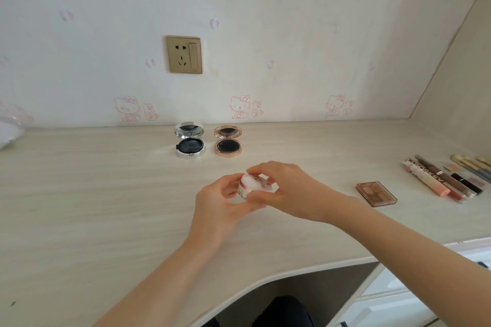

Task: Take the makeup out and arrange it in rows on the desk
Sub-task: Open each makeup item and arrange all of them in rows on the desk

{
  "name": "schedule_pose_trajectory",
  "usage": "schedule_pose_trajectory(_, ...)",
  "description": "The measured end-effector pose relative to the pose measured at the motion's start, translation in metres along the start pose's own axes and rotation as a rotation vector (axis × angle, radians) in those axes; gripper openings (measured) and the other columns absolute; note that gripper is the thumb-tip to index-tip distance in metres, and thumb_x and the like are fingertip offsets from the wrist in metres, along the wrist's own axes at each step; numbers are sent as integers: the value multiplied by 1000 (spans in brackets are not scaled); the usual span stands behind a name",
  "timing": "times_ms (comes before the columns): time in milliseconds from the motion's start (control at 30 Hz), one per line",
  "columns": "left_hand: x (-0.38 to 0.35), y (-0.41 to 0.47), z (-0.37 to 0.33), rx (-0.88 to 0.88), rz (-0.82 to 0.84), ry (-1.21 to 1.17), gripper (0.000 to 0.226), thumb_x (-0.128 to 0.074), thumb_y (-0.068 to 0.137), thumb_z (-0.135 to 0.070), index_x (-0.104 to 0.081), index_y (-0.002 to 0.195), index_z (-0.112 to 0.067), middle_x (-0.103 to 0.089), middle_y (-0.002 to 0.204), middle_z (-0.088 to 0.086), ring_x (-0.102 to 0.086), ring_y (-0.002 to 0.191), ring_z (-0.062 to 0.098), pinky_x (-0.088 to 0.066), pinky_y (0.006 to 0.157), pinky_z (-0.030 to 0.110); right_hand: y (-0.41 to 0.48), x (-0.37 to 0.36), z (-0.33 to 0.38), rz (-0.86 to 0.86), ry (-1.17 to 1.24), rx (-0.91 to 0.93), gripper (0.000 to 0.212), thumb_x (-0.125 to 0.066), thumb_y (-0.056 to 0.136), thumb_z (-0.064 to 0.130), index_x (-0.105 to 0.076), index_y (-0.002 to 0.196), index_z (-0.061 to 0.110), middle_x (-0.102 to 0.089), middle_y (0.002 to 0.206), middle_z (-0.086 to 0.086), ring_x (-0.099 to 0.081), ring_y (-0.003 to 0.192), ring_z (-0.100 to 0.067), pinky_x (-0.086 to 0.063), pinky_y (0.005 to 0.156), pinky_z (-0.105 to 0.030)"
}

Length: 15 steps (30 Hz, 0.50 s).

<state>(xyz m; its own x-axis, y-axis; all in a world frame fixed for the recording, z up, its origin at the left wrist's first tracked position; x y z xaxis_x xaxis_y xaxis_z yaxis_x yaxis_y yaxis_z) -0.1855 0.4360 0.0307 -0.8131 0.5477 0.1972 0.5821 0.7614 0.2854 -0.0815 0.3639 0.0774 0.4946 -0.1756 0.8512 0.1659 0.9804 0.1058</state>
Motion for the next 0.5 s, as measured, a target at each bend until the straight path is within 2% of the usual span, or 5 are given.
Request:
schedule_pose_trajectory(67,1,1,2,0,6,10,56,-92,49,-33,-69,100,-36,-72,91,-20,-67,90,-2,-47,79,8,3,4,-1,1,6,-14,47,-66,81,47,-57,126,32,-61,118,16,-57,101,-3,-45,83,-16)
schedule_pose_trajectory(167,-1,1,2,-14,12,23,58,-93,47,-32,-68,99,-38,-72,90,-21,-67,90,-2,-46,79,7,4,5,1,40,-49,-3,46,-66,83,42,-59,126,29,-65,118,9,-59,103,-9,-49,87,-26)
schedule_pose_trajectory(233,-1,2,4,-9,9,26,59,-93,46,-33,-68,99,-36,-73,90,-20,-67,90,-2,-46,80,8,2,2,7,78,-111,51,35,-61,87,40,-62,118,23,-67,108,4,-59,99,-14,-50,84,-34)
schedule_pose_trajectory(367,-1,3,6,2,14,32,57,-94,48,-28,-66,98,-36,-73,89,-17,-67,91,0,-47,78,9,0,-1,19,108,-210,144,15,-53,94,36,-54,94,21,-59,88,8,-52,82,-13,-45,75,-33)
schedule_pose_trajectory(500,1,6,7,17,24,8,58,-93,53,-20,-64,100,-36,-73,93,-16,-67,94,0,-47,77,10,1,-1,23,84,-214,174,19,-50,96,31,-56,106,17,-58,94,5,-53,86,-16,-45,78,-34)
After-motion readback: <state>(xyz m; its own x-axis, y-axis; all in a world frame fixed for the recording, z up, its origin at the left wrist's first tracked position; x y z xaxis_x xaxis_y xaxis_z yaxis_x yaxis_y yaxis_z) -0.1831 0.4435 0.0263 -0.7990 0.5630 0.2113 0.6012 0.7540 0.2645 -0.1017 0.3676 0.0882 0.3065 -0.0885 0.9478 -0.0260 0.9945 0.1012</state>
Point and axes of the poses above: each hand's wrist, its own y-axis towards the middle knuckle, its own x-axis out of the back of the hand, z = x × y, the point moved 9 cm from there along y, towards the middle knuckle
